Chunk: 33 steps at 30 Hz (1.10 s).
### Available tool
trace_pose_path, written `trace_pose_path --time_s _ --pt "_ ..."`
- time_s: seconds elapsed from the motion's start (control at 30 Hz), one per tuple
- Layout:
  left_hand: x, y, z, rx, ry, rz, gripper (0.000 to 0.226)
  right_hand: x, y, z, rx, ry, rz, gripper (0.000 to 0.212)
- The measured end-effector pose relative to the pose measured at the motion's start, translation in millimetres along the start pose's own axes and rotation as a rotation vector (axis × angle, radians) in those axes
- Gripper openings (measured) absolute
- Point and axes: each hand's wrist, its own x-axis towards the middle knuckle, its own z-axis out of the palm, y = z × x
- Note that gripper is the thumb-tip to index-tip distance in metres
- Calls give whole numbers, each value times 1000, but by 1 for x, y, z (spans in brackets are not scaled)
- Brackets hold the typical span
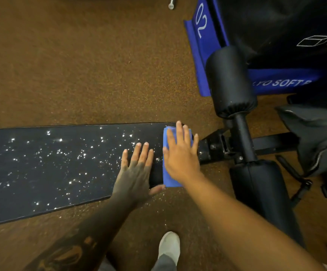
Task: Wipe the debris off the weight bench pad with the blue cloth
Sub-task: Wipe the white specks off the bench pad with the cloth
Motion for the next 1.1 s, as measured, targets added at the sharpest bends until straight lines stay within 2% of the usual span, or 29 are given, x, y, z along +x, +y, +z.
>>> trace_pose_path --time_s 0.1,0.37,0.63,0.8,0.97,1.1 --pt "2 -20 12 26 -52 19 123 -5 1 21 -9 -93 -14 70" --pt "4 -28 25 -2 -34 35 127 -34 6 48 -23 -11 59 71" --pt "4 -28 25 -19 -22 25 130 -6 13 45 -56 -22 32 69" --pt "4 -31 21 -43 -11 1 135 -30 28 41 -78 -94 -119 65" --pt "5 -34 17 -48 -36 -20 139 26 19 38 29 -6 212 65" --pt "4 -34 18 -46 -29 -16 140 2 9 42 -16 10 90 66"
